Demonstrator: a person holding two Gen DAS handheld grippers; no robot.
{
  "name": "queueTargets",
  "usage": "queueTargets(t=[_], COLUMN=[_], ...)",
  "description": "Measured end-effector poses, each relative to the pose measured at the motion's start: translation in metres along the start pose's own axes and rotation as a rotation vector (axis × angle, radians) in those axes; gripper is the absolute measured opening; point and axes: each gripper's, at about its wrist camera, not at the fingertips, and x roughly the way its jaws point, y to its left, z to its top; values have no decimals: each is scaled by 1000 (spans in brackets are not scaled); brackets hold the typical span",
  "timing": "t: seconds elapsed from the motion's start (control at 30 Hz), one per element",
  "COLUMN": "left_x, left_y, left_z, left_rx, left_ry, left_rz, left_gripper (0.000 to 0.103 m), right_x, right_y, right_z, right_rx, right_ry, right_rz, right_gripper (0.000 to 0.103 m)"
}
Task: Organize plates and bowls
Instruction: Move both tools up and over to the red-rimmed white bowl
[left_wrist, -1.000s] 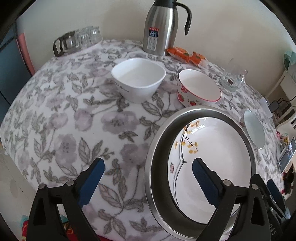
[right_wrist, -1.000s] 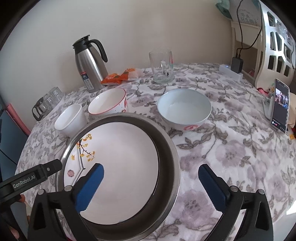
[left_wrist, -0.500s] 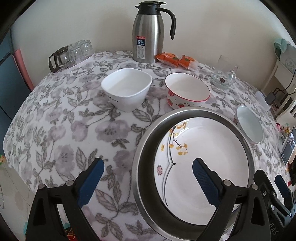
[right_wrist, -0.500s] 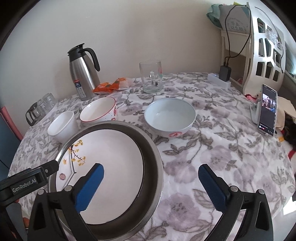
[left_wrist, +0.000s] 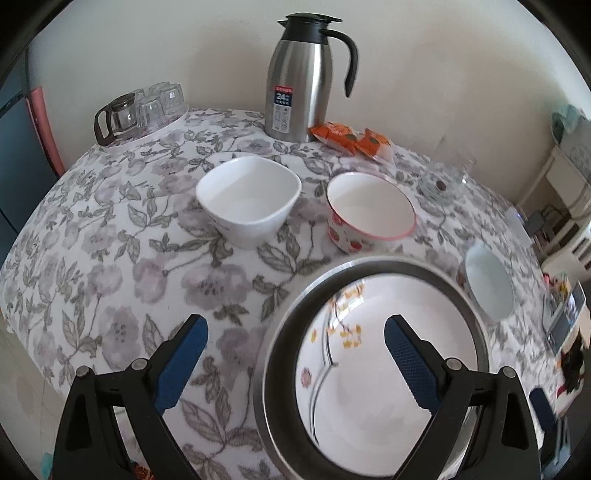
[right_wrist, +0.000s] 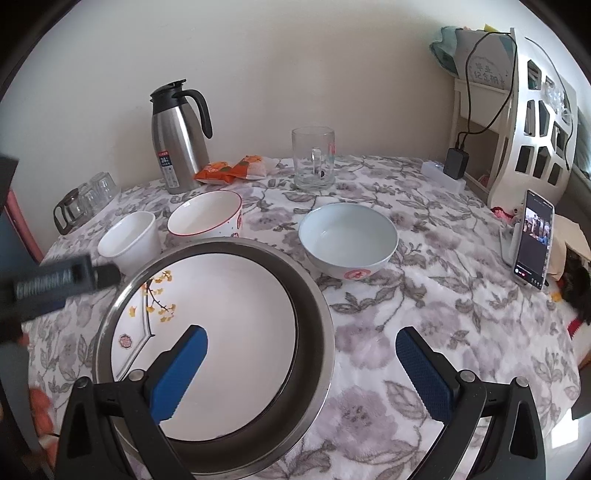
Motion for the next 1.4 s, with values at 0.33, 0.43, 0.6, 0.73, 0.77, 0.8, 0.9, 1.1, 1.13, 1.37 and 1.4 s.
queueTargets(t=[0.33, 0.43, 0.6, 0.73, 0.77, 0.8, 0.9, 1.1, 1.13, 1.37, 1.4], left_x=[9, 14, 19, 23, 24, 25, 29, 34, 34, 45, 47], left_y=[11, 14, 15, 20, 21, 21, 22, 18, 17, 12, 12], left_z=[45, 58, 74, 85, 87, 89, 94, 105, 106, 112, 113], left_rx=[-54, -70, -60, -74, -77, -79, -86, -82, -80, -87, -87], left_ry=[-18, -14, -20, -20, -18, -15, -2, -2, -4, 15, 18], left_rz=[-18, -44, -40, -62, -69, -74, -89, -108, -108, -114, -115], left_gripper=[97, 97, 97, 97, 97, 97, 97, 96, 96, 96, 96], right_x=[13, 18, 28, 33, 34, 36, 39, 39, 39, 46, 48], right_y=[2, 4, 5, 1, 1, 0, -2, -4, -4, 2, 3], right_z=[19, 31, 49, 60, 64, 66, 75, 96, 100, 119, 120], right_rx=[-20, -29, -47, -36, -38, -40, -37, -8, -5, -6, -7], right_ry=[14, 21, 36, 56, 61, 67, 84, 92, 92, 107, 112], right_rz=[-2, -2, -10, -14, -15, -18, -21, 4, 8, 14, 15], right_gripper=[103, 103, 103, 103, 103, 103, 103, 103, 103, 103, 103])
